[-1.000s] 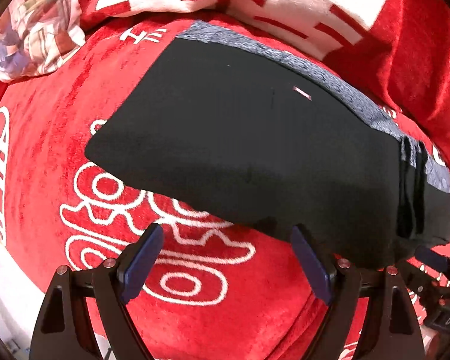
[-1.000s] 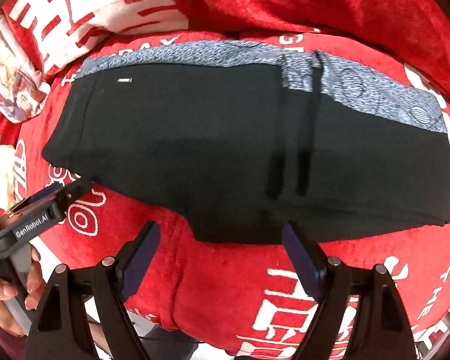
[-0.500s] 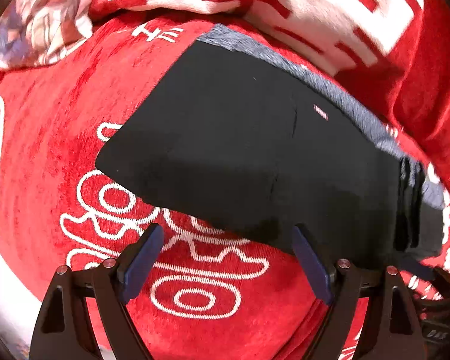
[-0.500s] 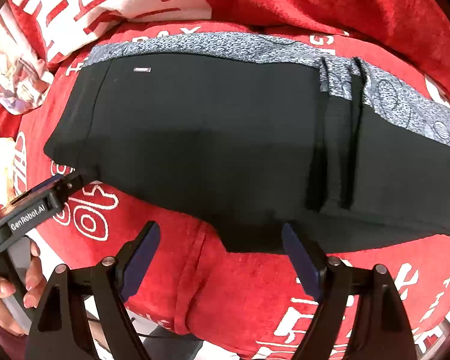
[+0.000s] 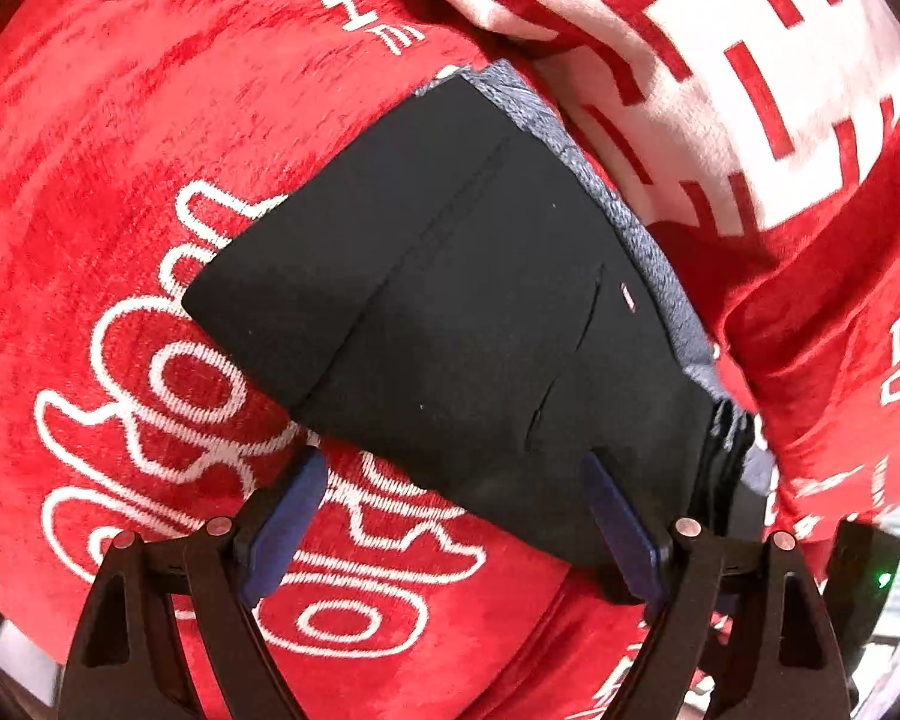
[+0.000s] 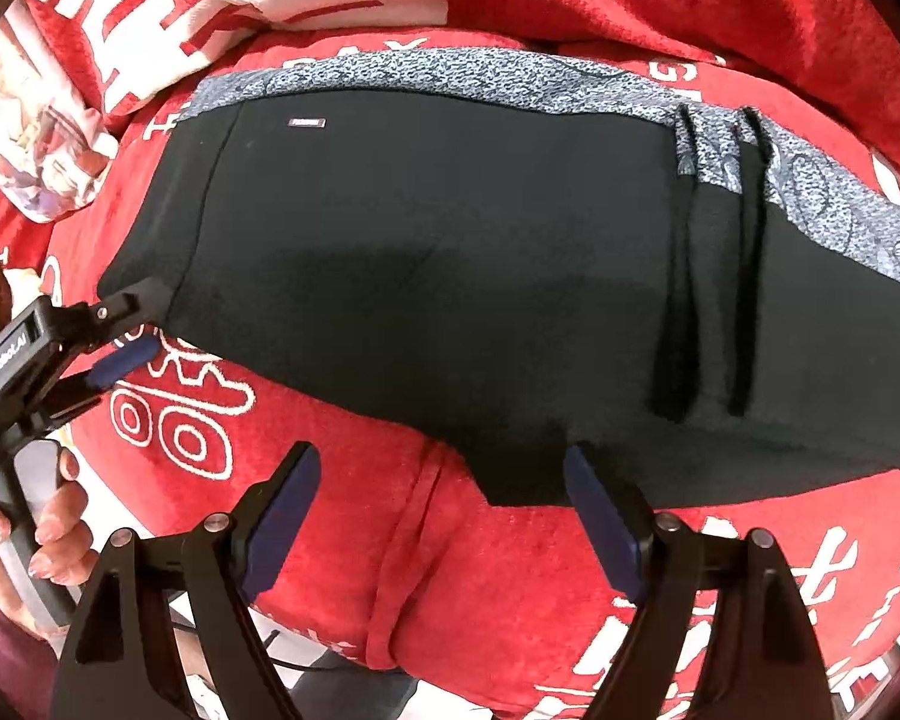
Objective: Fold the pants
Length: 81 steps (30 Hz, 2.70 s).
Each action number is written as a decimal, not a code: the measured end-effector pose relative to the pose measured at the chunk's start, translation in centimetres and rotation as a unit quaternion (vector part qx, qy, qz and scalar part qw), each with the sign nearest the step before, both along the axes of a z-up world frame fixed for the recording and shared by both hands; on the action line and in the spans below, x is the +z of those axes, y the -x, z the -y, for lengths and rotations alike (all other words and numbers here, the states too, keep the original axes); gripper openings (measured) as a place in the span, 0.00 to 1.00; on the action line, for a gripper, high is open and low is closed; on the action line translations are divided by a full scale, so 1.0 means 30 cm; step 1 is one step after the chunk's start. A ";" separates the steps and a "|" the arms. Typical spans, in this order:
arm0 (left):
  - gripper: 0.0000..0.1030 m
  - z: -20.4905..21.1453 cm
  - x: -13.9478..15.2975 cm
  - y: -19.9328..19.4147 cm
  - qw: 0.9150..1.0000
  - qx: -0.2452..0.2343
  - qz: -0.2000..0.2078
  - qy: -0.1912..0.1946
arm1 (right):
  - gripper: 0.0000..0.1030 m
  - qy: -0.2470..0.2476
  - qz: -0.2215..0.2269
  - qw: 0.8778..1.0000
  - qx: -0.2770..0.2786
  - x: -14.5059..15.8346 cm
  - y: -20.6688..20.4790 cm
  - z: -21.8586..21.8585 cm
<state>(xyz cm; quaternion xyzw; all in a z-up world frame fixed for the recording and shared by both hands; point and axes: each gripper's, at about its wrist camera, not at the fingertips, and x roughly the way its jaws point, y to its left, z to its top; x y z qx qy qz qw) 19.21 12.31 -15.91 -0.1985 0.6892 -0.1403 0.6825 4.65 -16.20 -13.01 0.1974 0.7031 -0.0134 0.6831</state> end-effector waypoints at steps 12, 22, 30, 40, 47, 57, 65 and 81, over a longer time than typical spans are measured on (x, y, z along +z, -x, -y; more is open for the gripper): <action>0.85 -0.027 -0.024 -0.012 0.995 0.042 0.007 0.092 | 0.83 -0.007 -0.004 1.000 -0.006 -0.012 0.008 -0.003; 0.85 -0.038 -0.044 -0.019 0.987 0.107 0.009 0.118 | 0.83 -0.010 -0.001 1.000 0.000 -0.015 -0.002 -0.035; 0.85 0.086 0.044 -0.051 0.994 0.029 0.073 0.071 | 0.83 -0.018 0.011 1.000 -0.008 -0.008 0.003 -0.016; 0.35 0.173 0.033 -0.048 0.985 -0.050 0.117 -0.115 | 0.83 0.016 0.064 0.998 0.000 0.101 -0.127 0.093; 0.34 0.403 0.076 0.133 0.868 -0.260 0.299 -0.299 | 0.83 -0.035 0.091 0.995 0.017 0.206 -0.330 0.116; 0.34 0.460 0.068 0.207 0.803 -0.329 0.356 -0.348 | 0.83 -0.141 0.028 0.976 0.164 0.197 -0.647 -0.217; 0.34 0.482 0.066 0.224 0.803 -0.330 0.353 -0.349 | 0.54 -0.115 -0.079 0.966 0.217 0.032 -0.705 -0.378; 0.34 0.747 0.413 0.402 0.791 -0.335 0.435 -0.270 | 0.17 -0.239 0.097 0.964 0.065 0.332 -0.376 0.107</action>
